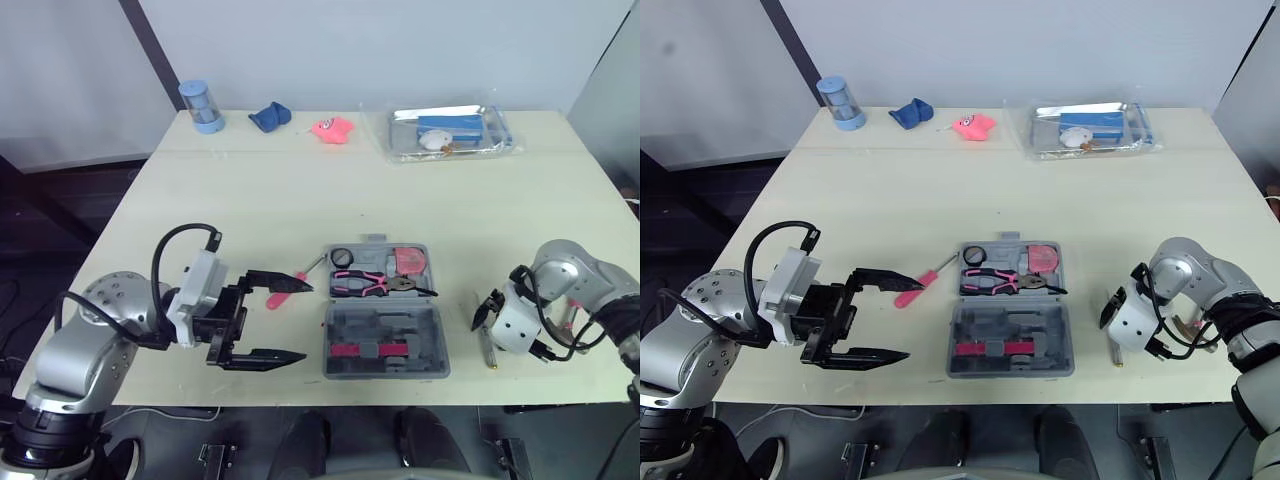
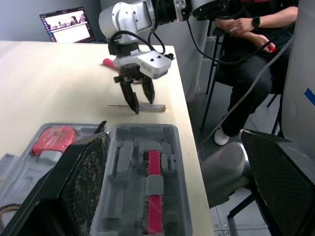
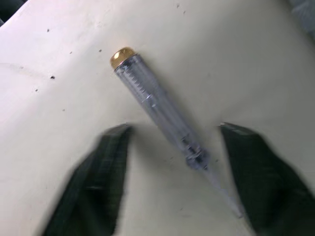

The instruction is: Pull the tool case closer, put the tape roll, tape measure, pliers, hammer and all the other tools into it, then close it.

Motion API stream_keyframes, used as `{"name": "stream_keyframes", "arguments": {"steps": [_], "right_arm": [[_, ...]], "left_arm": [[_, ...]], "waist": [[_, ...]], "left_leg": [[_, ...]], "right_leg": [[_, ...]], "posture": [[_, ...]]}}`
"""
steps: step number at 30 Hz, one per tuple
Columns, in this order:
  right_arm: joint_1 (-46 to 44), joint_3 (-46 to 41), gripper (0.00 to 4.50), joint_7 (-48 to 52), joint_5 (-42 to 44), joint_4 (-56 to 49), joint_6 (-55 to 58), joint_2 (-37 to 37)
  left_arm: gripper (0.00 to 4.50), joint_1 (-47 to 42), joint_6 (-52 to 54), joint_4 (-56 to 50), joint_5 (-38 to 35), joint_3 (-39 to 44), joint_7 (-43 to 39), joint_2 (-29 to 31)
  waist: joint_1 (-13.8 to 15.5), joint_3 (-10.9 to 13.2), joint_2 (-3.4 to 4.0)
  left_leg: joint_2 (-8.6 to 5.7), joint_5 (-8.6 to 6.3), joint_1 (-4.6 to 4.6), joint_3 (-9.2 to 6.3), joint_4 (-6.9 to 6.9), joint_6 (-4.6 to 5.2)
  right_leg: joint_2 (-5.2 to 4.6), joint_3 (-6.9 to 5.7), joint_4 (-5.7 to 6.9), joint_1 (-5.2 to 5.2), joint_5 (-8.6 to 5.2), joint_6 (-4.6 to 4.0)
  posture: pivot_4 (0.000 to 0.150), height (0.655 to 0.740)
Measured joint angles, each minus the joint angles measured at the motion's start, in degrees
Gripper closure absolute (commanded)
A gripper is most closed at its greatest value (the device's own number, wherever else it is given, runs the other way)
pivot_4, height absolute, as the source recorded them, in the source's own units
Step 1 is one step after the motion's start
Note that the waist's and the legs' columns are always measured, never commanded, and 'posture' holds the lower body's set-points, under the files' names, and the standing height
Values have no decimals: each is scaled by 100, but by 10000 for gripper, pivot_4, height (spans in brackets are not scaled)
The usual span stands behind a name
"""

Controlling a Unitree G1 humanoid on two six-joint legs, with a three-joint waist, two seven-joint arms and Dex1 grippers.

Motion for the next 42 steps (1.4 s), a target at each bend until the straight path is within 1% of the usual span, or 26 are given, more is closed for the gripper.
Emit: {"name": "stream_keyframes", "arguments": {"steps": [1,2,3,10,12,13,14,16,19,21,22,23,24,25,26,28,30,31,32,33,34,36,42], "right_arm": [[-14,1,38540,-15,-25,27,-29,-1],[-27,2,43026,-33,-46,49,-49,-1],[-37,7,44500,-57,-66,65,-57,-1],[-28,7,44500,-82,34,44,99,-2],[178,-96,44500,33,288,-280,479,-139],[410,-220,44500,152,565,-636,971,-302],[423,-238,44500,167,614,-675,1063,-327],[716,-494,44500,177,848,-1187,1827,-501],[1609,-1174,44500,45,1528,-2576,4400,-740],[1808,-1281,44500,-2,1694,-2959,5090,-753],[2129,-1536,44500,-170,1878,-3389,5843,-783],[2259,-1623,44500,-254,1968,-3556,6179,-802],[2608,-1993,44500,-554,2190,-3966,6991,-800],[2774,-2171,44500,-712,2298,-4139,7364,-798],[3074,-2554,44500,-1047,2488,-4502,8081,-761],[3436,-3081,44500,-1555,2717,-4999,9021,-590],[3862,-3663,44500,-2345,2906,-5613,10236,-140],[3949,-3733,44500,-2565,2921,-5731,10544,-26],[4059,-3938,44500,-2892,2939,-5918,11038,222],[4129,-4160,44500,-3368,2965,-6168,11721,618],[4134,-4159,44500,-3458,2972,-6209,11853,671],[4059,-4455,44500,-4014,3053,-6392,12516,1264],[3913,-4657,44500,-5066,3093,-6441,13163,2199]], "left_arm": [[0,4,0,-2,-1,0,9,0],[0,4,0,-2,-1,0,20,-1],[0,4,0,-3,-1,0,36,-1],[0,-3,0,-3,-5,-1,45,-6],[0,-26,-1,-14,-10,-14,46,-13],[0,-24,0,-24,-13,-14,48,-16],[0,-24,0,-24,-13,-14,48,-17],[0,-38,4,-47,-25,-22,57,-34],[0,-9,10,-80,-66,-32,75,-59],[0,-14,11,-94,-70,-35,101,-63],[0,-15,15,-111,-96,-29,110,-62],[0,-3,19,-109,-112,-21,111,-60],[0,-13,32,-113,-132,-28,113,-61],[0,-13,45,-107,-134,-22,112,-55],[0,-23,68,-105,-149,-20,113,-55],[0,-41,87,-102,-187,-19,109,-52],[0,-94,105,-100,-226,-33,90,-51],[0,-118,106,-97,-228,-40,79,-52],[0,-172,112,-90,-228,-61,46,-54],[0,-279,118,-61,-228,-116,15,-66],[0,-309,119,-52,-228,-137,11,-66],[0,-449,124,33,-227,-233,-36,-80],[0,-540,124,143,-227,-271,-127,-103]], "waist": [[-5,0,0],[-9,0,0],[-11,0,-1],[-44,-1,-2],[-45,0,0],[-27,2,2],[-25,2,2],[-8,3,4],[29,3,4],[21,4,5],[32,3,5],[40,3,4],[55,4,5],[63,3,4],[75,4,4],[72,3,3],[64,2,2],[59,2,2],[55,2,2],[50,1,0],[44,2,2],[29,1,1],[34,1,1]], "left_leg": [[0,0,0,0,0,0],[0,0,0,0,1,1],[0,0,0,0,1,1],[0,-1,0,-1,7,1],[0,-1,-3,-3,7,2],[-1,-2,-6,-5,7,2],[-1,-2,-6,-5,8,2],[-2,-2,-7,-6,8,3],[-2,-2,-8,-13,8,4],[-2,-3,-7,-10,11,5],[-2,-3,-9,-12,12,5],[-2,-3,-9,-14,13,5],[-4,-3,-15,-17,14,5],[-4,-3,-15,-18,17,5],[-5,-3,-19,-20,18,5],[-5,-3,-19,-22,18,5],[-5,-3,-18,-25,17,5],[-5,-3,-17,-25,18,5],[-5,-3,-18,-24,16,5],[-5,-3,-17,-25,17,5],[-5,-3,-17,-23,18,5],[-5,-3,-15,-23,17,5],[-5,-3,-18,-25,15,5]], "right_leg": [[0,0,1,0,0,0],[0,0,1,0,0,0],[0,0,1,0,0,0],[0,0,4,2,0,0],[0,-1,4,1,0,0],[0,-2,4,1,0,0],[-1,-2,4,1,0,0],[-1,-3,4,0,0,0],[0,-6,7,0,0,-1],[0,-5,10,0,0,0],[0,-7,11,0,0,0],[1,-8,12,1,0,0],[0,-11,11,0,0,0],[0,-13,11,0,0,0],[0,-14,10,0,0,0],[0,-16,10,0,0,0],[1,-18,11,0,-1,0],[1,-18,12,0,-1,0],[1,-17,12,0,-1,0],[2,-18,12,0,-1,0],[2,-17,12,0,0,0],[2,-15,13,0,-1,0],[2,-17,11,-1,-1,1]], "posture": [[1500,7400],[1500,7400],[1500,7400],[1500,7400],[1500,7400],[1500,7400],[1500,7400],[1500,7400],[1500,7400],[1500,7400],[1500,7400],[1500,7400],[1500,7400],[1500,7400],[1500,7400],[1500,7400],[1500,7400],[1500,7400],[1500,7400],[1500,7400],[1500,7400],[1500,7400],[1500,7400]]}}
